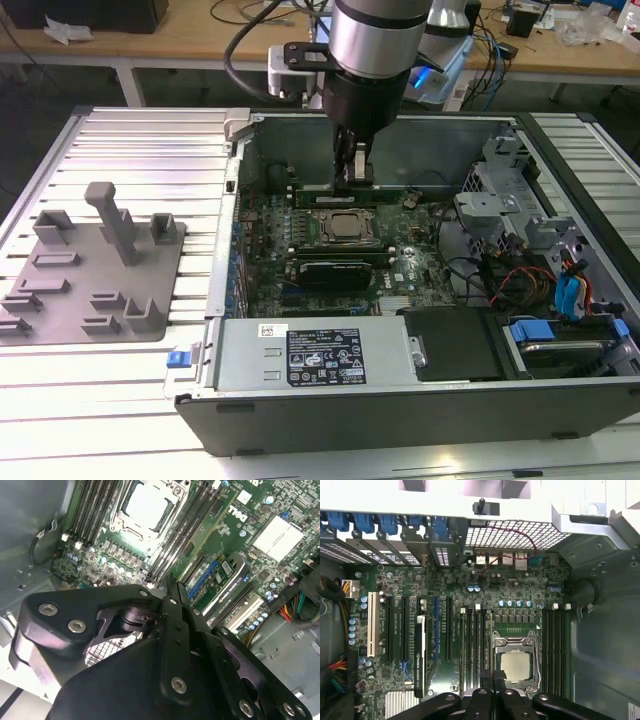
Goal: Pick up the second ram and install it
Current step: 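Pick up the second ram and move it above second insertion slot, then insert the second ram into the second slot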
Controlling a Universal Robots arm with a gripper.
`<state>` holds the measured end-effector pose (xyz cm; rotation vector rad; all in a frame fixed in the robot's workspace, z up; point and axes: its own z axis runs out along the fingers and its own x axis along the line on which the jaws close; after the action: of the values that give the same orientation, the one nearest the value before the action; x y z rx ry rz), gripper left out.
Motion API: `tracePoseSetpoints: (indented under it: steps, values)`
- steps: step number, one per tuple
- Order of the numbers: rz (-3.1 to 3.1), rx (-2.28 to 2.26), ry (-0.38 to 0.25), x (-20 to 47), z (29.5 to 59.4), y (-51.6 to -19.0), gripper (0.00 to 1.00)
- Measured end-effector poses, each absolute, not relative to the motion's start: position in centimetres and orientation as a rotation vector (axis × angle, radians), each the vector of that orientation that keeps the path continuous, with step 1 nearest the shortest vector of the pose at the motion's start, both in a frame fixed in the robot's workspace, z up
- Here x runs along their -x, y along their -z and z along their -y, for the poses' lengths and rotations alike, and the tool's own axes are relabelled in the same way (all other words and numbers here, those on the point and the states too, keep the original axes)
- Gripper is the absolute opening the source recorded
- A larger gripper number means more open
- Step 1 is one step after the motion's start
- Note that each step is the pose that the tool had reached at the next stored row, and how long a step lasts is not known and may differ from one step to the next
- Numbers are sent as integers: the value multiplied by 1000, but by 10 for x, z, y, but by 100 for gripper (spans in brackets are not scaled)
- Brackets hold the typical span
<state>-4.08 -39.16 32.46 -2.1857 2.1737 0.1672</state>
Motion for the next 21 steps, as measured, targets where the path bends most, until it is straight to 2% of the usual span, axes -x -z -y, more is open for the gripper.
tracePoseSetpoints:
  steps: [6, 21]
  values:
    - [-2174, 2186, -167, 41, 391, -313, 9]
    - [-2174, 2186, -167, 41, 391, -312, 9]
